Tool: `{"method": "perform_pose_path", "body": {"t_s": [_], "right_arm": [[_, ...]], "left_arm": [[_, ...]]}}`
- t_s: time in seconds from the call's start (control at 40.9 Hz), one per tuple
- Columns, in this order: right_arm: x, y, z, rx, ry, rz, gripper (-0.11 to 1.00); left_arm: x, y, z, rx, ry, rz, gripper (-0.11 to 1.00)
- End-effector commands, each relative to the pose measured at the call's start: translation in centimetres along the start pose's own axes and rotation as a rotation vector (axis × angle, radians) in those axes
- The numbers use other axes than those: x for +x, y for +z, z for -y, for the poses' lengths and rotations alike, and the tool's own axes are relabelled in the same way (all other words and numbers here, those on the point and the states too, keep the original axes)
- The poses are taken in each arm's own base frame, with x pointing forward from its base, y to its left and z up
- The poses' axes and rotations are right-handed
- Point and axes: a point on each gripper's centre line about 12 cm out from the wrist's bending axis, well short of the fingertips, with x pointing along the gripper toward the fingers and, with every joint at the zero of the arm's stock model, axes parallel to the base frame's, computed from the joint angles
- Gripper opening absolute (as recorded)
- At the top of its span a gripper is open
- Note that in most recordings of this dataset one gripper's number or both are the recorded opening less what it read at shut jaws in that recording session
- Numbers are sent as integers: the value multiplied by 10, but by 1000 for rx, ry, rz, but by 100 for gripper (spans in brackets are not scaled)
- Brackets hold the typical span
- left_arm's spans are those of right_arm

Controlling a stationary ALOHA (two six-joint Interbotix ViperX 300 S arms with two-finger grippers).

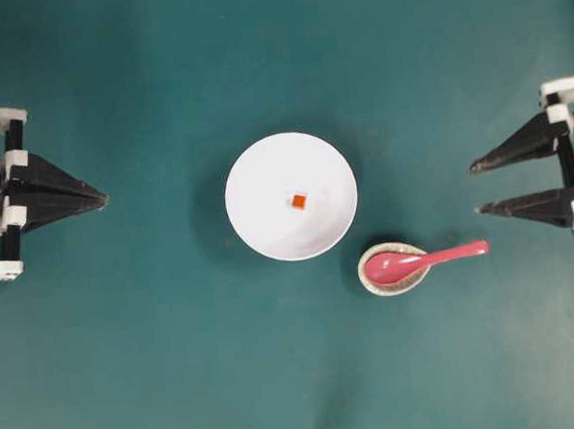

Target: Grip the spoon and scoop the red block from the bowl with right arm.

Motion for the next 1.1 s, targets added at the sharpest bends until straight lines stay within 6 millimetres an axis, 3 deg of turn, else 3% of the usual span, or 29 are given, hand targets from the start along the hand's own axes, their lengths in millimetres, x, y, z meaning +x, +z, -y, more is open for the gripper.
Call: {"method": "perform_pose_path", "body": {"t_s": [0.0, 0.44, 1.076], "right_arm": [[3, -2, -5, -2, 24, 20, 56], [13, -61, -10, 46, 51, 30, 56], [5, -111, -7, 83, 18, -33, 56]], "left_arm": [[0, 10, 0, 5, 0, 25, 0], [0, 10, 0, 11, 1, 23, 0], [0, 10, -2, 9, 11, 23, 0]]}}
